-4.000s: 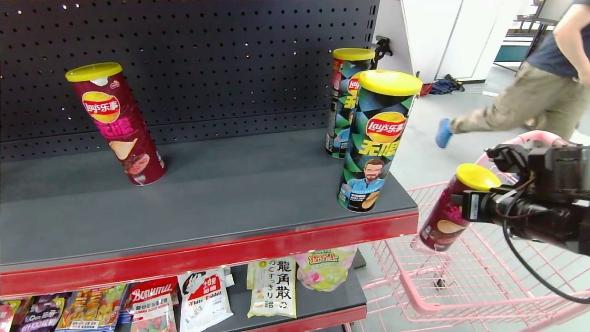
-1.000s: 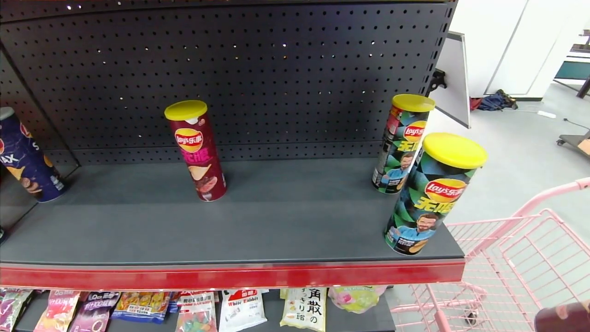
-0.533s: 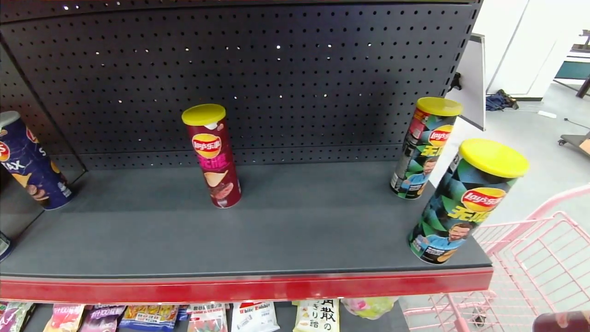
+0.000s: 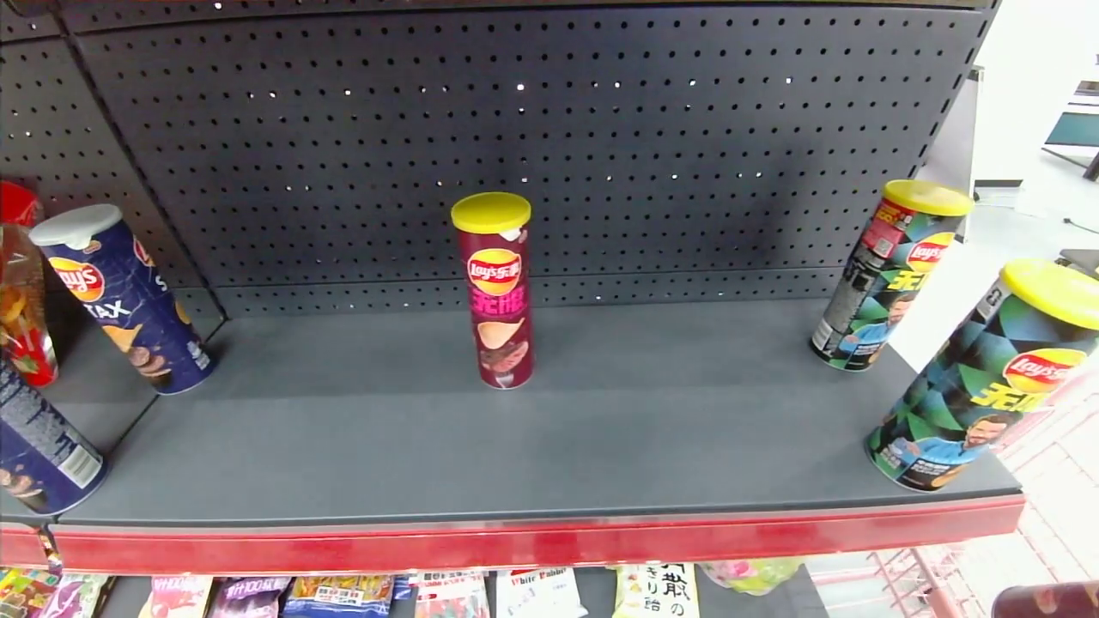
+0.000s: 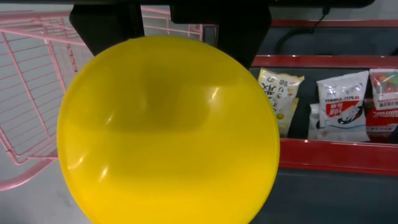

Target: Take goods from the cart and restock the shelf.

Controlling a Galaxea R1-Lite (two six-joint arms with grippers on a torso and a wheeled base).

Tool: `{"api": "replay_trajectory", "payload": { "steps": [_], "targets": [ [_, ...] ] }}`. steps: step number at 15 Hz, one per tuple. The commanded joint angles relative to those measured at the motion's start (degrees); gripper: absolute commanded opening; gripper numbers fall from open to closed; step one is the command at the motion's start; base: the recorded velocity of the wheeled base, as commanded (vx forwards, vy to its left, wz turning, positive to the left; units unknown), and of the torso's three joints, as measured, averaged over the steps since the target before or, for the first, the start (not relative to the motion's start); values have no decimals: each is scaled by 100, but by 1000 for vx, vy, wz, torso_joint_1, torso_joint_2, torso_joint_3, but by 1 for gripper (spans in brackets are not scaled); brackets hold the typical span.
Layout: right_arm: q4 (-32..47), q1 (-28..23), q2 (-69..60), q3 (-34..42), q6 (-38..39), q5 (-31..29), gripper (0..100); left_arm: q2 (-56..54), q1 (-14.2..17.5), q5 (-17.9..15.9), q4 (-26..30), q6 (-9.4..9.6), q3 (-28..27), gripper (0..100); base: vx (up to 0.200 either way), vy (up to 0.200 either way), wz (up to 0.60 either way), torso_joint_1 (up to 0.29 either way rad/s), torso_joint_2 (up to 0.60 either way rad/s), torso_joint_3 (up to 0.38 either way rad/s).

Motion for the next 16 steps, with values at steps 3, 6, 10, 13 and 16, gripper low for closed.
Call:
{"api": "replay_trajectory", "payload": {
  "steps": [3,6,10,13,16],
  "targets": [
    [1,0,8,-8,-4,1,0,2,2,2,-5,-2,1,100,0,133,0,2,0,0],
    [-8,0,-36,-34,-4,-16,0,2,2,2,4,-20,1,100,0,0,0,0,0,0],
    [-17,9,-229,-69,-56,89,0,20,2,2,4,-2,1,100,0,0,0,0,0,0],
    [177,44,-537,-87,-65,432,0,161,-33,-16,4,-2,1,100,0,0,0,0,0,0],
    [862,79,-475,-245,23,818,0,169,-51,-262,13,7,-8,100,0,0,0,0,0,0]
  ]
}}
